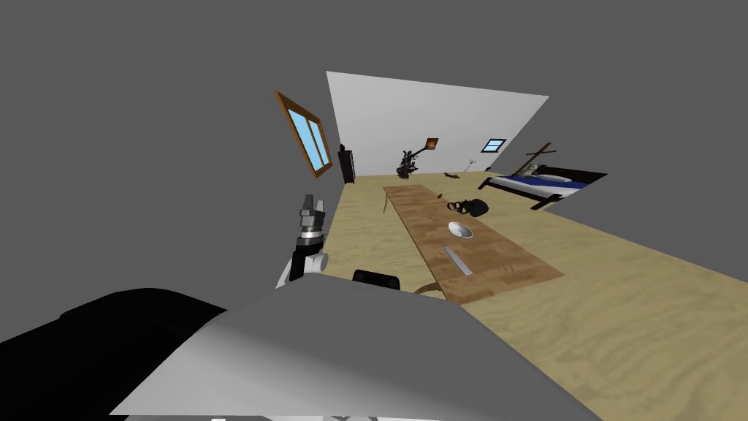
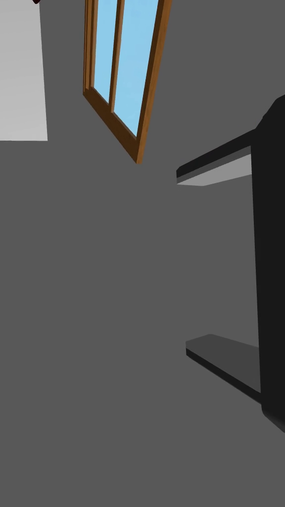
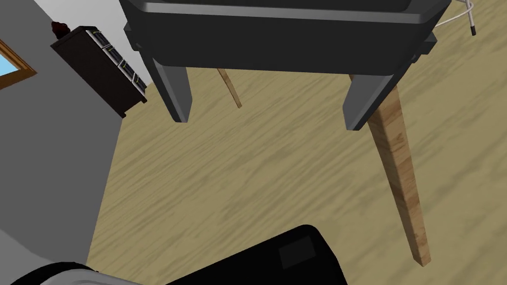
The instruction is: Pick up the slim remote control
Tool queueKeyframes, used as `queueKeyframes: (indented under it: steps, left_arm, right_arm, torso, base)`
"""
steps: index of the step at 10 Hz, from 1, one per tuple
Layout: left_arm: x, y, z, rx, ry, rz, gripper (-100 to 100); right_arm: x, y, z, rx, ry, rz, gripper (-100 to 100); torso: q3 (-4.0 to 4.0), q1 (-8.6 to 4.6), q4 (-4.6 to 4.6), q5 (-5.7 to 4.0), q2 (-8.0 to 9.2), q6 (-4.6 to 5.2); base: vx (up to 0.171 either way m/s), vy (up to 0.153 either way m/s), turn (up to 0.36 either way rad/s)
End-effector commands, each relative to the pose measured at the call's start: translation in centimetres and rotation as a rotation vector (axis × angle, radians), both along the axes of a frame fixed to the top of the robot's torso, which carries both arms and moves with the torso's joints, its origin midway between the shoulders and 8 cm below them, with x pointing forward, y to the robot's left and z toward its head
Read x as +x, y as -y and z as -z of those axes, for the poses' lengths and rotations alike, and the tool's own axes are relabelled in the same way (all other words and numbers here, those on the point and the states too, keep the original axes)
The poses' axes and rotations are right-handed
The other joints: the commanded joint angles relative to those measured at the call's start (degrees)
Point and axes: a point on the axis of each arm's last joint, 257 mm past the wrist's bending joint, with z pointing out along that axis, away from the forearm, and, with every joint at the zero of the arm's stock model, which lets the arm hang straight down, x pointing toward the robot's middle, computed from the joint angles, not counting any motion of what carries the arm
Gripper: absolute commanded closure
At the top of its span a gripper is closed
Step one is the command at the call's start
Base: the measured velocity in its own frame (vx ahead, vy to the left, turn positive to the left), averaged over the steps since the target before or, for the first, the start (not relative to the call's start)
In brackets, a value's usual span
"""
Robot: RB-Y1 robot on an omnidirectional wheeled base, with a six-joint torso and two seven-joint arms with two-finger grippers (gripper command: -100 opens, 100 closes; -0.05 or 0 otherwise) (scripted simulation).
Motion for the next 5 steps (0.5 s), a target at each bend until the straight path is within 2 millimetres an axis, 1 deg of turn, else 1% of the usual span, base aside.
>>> queueKeyframes:
  steps: [1, 2, 3, 4, 5]
  left_arm:
    - [0.0, 0.0, 0.0, 0.000, 0.000, 0.000, 0]
    - [0.0, 0.0, 0.0, 0.000, 0.000, 0.000, 0]
    - [0.0, 0.0, 0.0, 0.000, 0.000, 0.000, 0]
    - [0.0, 0.0, 0.0, 0.000, 0.000, 0.000, 0]
    - [0.0, 0.0, 0.0, 0.000, 0.000, 0.000, 0]
  right_arm:
    - [-1.1, 1.4, 0.1, -0.026, -0.024, 0.000, -100]
    - [-2.3, 2.9, 0.1, -0.061, -0.047, -0.058, -100]
    - [-3.1, 3.8, 0.3, -0.080, -0.064, -0.051, -100]
    - [-4.7, 6.1, 0.2, -0.129, -0.099, -0.102, -100]
    - [-5.9, 7.7, 0.2, -0.160, -0.127, -0.091, -100]
  torso:
    - [0.00, 0.00, 0.00, 0.00, 0.00, 0.00]
    - [0.10, 0.00, 0.03, 0.01, 0.18, 0.02]
    - [0.00, -0.04, 0.01, 0.00, -0.03, -0.03]
    - [-0.04, -0.01, -0.02, -0.01, -0.06, 0.01]
    - [-0.10, 0.06, -0.03, 0.02, -0.20, -0.01]
  base:
    - [0.064, 0.001, -0.005]
    - [0.150, -0.007, 0.090]
    - [0.156, -0.001, 0.055]
    - [0.192, 0.022, 0.062]
    - [0.167, 0.018, 0.042]
